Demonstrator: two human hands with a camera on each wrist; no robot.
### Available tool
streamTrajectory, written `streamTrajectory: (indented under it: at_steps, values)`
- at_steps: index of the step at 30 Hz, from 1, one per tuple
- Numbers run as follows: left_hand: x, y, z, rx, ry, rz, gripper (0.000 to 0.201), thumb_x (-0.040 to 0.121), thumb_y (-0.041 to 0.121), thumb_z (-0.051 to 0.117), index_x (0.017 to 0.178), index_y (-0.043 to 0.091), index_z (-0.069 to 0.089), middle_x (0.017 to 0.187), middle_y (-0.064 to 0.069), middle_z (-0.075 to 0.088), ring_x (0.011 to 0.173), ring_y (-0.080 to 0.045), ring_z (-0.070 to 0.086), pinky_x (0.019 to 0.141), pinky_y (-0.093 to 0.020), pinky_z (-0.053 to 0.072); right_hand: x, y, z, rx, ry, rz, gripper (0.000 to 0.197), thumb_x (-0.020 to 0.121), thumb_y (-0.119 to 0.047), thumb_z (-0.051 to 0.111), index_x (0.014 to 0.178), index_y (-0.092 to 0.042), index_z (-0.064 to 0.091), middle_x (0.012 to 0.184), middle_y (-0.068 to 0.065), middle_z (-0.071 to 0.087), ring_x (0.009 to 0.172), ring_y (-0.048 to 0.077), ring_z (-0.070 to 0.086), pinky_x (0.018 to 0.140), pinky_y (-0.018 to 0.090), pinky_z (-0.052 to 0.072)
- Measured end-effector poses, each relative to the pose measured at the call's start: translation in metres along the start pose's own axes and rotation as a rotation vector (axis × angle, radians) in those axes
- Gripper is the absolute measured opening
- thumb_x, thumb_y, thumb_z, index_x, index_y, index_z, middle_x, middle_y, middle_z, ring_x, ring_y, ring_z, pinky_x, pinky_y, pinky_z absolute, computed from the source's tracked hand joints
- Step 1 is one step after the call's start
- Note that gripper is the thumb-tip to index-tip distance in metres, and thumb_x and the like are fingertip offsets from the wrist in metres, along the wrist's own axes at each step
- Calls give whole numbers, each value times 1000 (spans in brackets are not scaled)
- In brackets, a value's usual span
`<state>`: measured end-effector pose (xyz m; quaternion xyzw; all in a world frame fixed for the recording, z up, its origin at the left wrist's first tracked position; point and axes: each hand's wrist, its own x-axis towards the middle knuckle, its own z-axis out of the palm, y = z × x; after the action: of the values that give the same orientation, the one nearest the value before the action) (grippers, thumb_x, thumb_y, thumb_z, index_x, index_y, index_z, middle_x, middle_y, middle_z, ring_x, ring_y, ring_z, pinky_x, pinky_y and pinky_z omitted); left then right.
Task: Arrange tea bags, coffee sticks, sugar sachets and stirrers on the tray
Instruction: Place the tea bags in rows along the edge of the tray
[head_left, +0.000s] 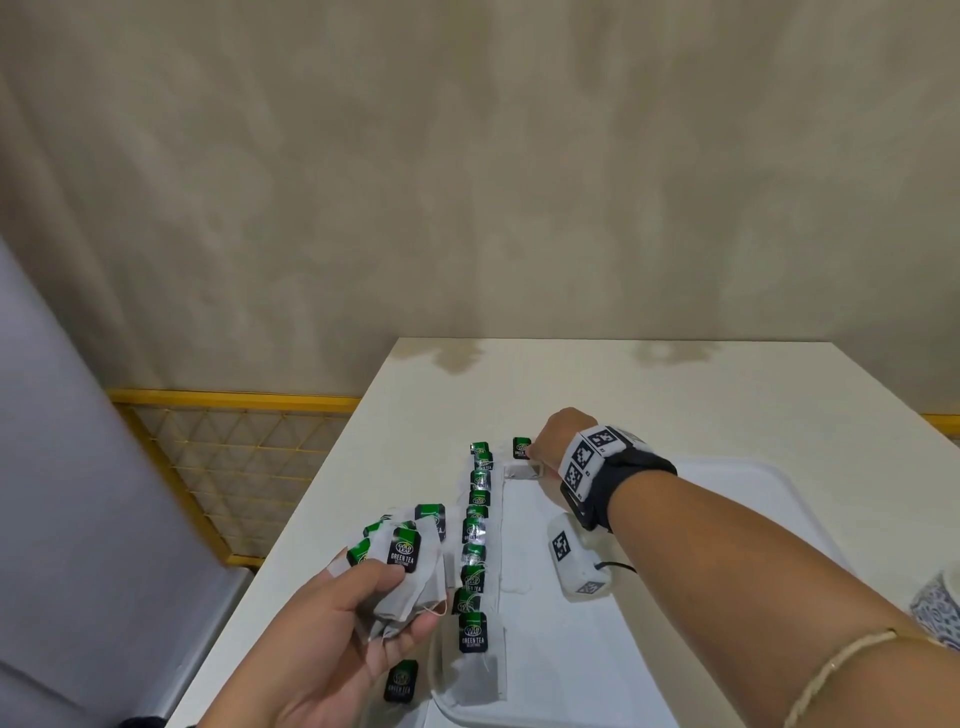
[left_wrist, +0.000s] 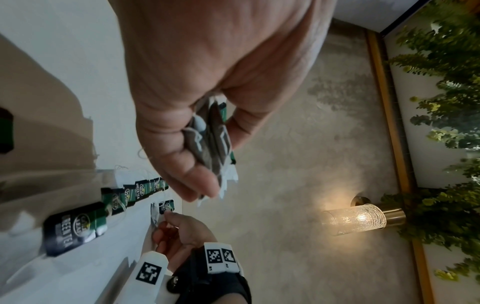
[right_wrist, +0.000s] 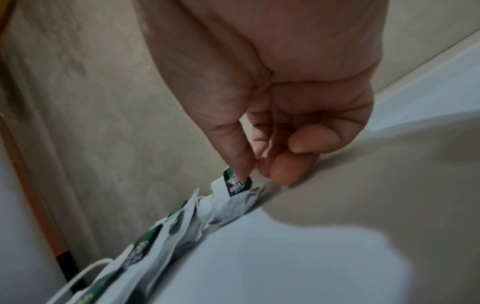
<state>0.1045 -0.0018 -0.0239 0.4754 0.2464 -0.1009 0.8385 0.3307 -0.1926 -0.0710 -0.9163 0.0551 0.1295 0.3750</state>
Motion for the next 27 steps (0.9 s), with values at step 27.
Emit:
streamTrajectory:
  at_steps: [27]
  values:
    - [-2,-8,29,186,-204,344,39,90,-2,55,124,18,56,111,-11,72,96,-28,69,71,-34,58,-163,-31,-22,175,-339,-582,34,72,-32,84,97,-25,61,74,-8,64,62,4,54,63,22,44]
